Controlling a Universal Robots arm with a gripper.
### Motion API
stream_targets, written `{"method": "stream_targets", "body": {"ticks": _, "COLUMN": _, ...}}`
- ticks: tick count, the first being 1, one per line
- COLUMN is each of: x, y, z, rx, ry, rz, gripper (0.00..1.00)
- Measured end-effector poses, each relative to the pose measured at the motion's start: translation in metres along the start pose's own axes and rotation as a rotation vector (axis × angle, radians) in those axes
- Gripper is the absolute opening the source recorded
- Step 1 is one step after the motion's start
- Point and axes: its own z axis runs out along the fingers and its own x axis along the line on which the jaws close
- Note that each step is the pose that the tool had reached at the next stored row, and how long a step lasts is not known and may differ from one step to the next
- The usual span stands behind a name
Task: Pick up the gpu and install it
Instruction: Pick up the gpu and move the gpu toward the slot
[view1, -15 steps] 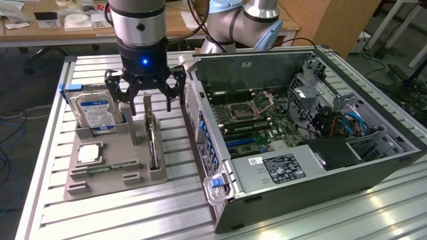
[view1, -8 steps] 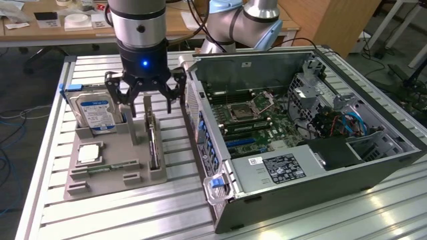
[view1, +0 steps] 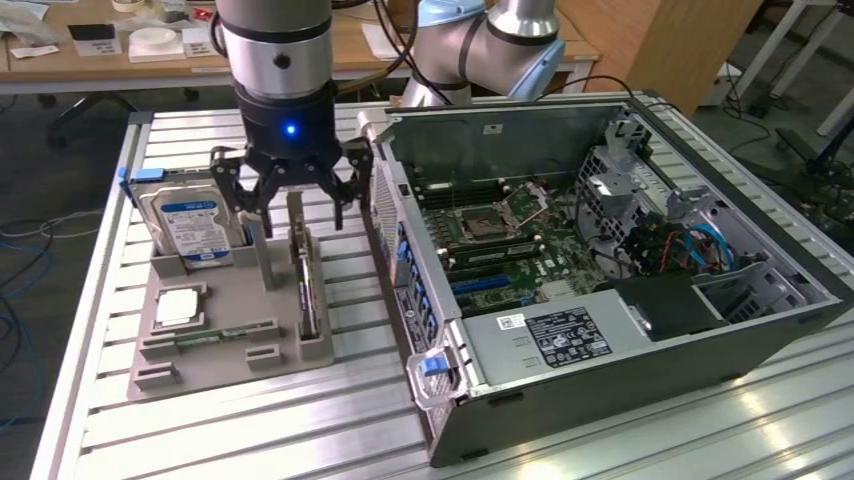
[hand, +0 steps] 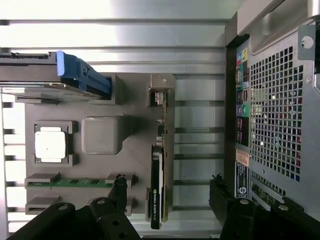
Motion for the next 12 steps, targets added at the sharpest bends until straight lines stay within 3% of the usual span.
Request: {"method": "stream_targets", "body": {"ticks": 12, "x": 0.0, "y": -0.0004, "z": 0.0073, "rx": 0.0, "ry": -0.0006, "rz": 0.0, "gripper": 0.76}}
